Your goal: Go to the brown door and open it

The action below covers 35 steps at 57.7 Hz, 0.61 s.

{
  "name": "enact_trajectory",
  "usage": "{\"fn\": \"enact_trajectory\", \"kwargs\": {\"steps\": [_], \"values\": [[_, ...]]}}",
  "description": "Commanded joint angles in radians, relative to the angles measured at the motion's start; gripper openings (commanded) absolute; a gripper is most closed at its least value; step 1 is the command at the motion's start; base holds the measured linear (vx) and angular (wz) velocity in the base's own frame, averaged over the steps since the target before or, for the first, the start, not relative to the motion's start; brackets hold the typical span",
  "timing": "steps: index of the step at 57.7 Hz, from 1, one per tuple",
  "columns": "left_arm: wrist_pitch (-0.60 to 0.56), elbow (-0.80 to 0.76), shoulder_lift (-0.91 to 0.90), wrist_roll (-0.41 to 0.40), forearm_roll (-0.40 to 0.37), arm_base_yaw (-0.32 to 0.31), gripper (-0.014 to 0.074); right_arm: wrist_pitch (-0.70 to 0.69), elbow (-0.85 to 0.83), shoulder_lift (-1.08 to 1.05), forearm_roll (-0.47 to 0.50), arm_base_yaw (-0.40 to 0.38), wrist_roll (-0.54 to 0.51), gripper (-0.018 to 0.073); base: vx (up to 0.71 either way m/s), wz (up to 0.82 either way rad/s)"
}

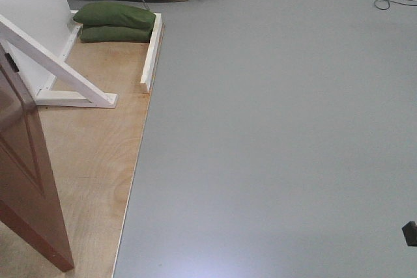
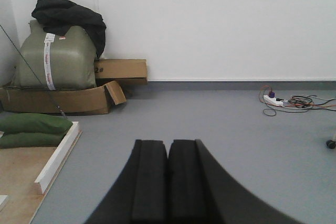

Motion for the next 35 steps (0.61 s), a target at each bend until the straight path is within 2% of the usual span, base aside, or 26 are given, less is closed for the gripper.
{"fn": "enact_trajectory", "kwargs": {"steps": [1,8,16,35], "values": [[0.049,-0.112,-0.007,-0.006,0.049,-0.009,-0.0003,-0.077,0.007,-0.013,-0.007,-0.005,-0.005,0.0000,0.00,0.00],[0.117,-0.190,0.029,-0.050,0.114,-0.009,-0.0003,-0.077,0.007,-0.013,-0.007,-0.005,-0.005,0.0000,0.00,0.00],[0.166,-0.233,0.064,-0.116,0.120,-0.015,-0.0003,-0.077,0.007,-0.013,-0.007,-0.005,-0.005,0.0000,0.00,0.00],[0.185,-0.240,0.083,-0.118,0.183,-0.099,-0.0003,-0.077,0.007,-0.013,-0.007,-0.005,-0.005,0.0000,0.00,0.00]]}}
